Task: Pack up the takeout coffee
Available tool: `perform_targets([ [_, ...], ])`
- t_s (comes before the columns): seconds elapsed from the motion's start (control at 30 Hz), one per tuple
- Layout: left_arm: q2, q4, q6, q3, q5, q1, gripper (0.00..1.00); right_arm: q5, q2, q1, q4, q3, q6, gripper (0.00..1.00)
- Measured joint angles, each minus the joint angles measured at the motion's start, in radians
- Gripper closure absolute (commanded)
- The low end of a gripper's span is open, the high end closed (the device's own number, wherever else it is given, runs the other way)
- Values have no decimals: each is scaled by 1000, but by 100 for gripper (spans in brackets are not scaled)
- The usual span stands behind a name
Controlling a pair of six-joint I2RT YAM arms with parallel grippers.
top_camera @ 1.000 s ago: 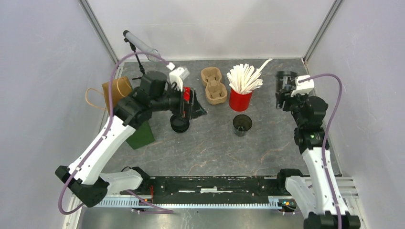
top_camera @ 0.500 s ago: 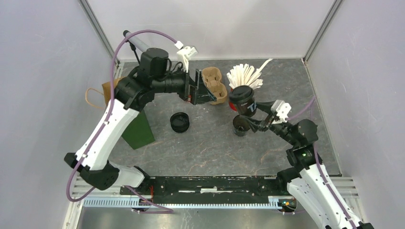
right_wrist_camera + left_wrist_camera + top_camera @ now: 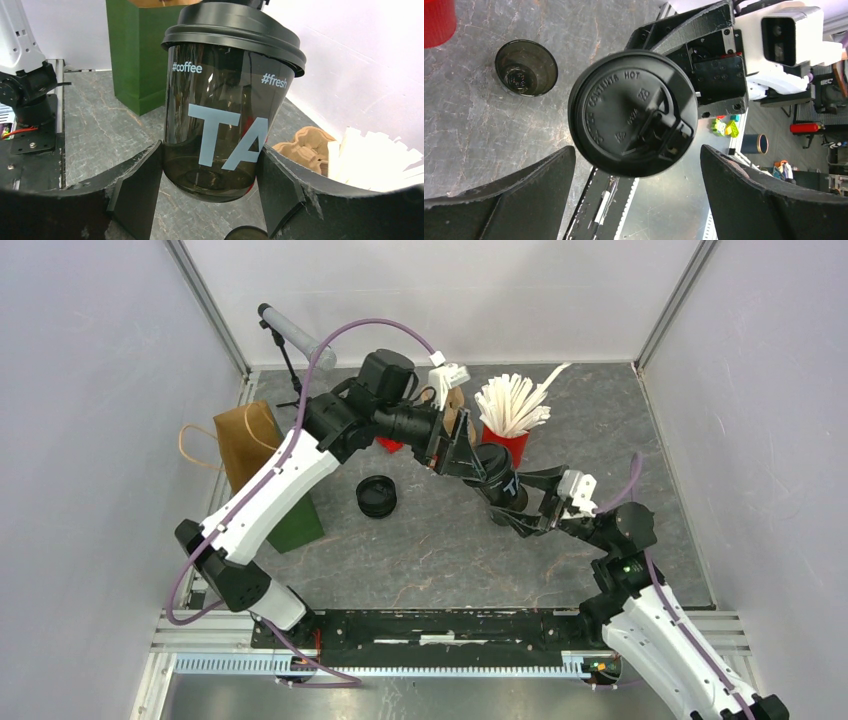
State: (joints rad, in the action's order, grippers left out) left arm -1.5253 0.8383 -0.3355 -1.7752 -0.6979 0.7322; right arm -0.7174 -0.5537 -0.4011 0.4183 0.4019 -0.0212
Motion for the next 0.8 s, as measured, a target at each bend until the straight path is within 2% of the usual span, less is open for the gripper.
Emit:
perform_targets([
  [0.23, -31, 0, 32, -2, 25, 19, 2, -5, 0, -23, 0, -14, 1, 29],
  [0.43, -31, 0, 57, -2, 26, 24, 21, -3, -8, -31, 0, -14, 3, 27],
  [0.53, -31, 1, 69, -2, 27, 25, 29, 5, -11, -34, 0, -14, 7, 23],
  [0.63, -31, 1, 70, -2, 27, 24, 30, 19, -12, -36, 1, -15, 8, 18],
  [0.8, -31, 1, 74, -1, 47, 28, 34, 41, -15, -38, 6, -25, 8, 2],
])
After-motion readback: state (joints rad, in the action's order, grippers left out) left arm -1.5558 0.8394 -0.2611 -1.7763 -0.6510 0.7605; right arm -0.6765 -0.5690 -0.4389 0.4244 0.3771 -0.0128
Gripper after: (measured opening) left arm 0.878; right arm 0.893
